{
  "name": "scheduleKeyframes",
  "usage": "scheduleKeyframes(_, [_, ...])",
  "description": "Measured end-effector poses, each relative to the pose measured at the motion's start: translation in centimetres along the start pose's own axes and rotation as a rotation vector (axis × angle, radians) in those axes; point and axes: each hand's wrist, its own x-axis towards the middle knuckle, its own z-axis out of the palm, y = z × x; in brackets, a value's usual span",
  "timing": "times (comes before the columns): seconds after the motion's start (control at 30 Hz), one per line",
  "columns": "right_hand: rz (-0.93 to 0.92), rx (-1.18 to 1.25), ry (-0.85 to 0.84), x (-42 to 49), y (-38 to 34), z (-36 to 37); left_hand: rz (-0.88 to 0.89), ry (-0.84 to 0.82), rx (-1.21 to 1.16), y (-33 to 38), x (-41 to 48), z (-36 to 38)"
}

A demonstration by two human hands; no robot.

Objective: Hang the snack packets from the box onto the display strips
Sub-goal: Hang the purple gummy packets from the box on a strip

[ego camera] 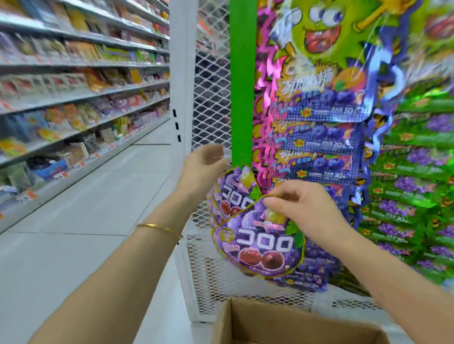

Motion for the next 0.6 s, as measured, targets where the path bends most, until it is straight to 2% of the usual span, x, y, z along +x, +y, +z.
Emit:
scheduleKeyframes(0.13, [0.007,-0.005,-0.019,1.9,-1.1,-0.5,0.095,0.051,0.023,1.4,3.3,1.8])
scheduleKeyframes(0.27, [-0.049,-0.017,0.038,3.5,-2.3,-0.5,0.109,-0.004,-0.006,1.9,3.8,1.7])
scheduleKeyframes(0.47, [-0.185,-0.047,0.252,6.5,-4.3,0.9,-0.072,-0.18,-0.107,3.4,3.9,-0.1])
scheduleKeyframes(0.6, [-0.258,-0.192,0.302,7.7,-5.1,1.7,-0.121,-0.224,-0.073,4.2,4.1,-0.7])
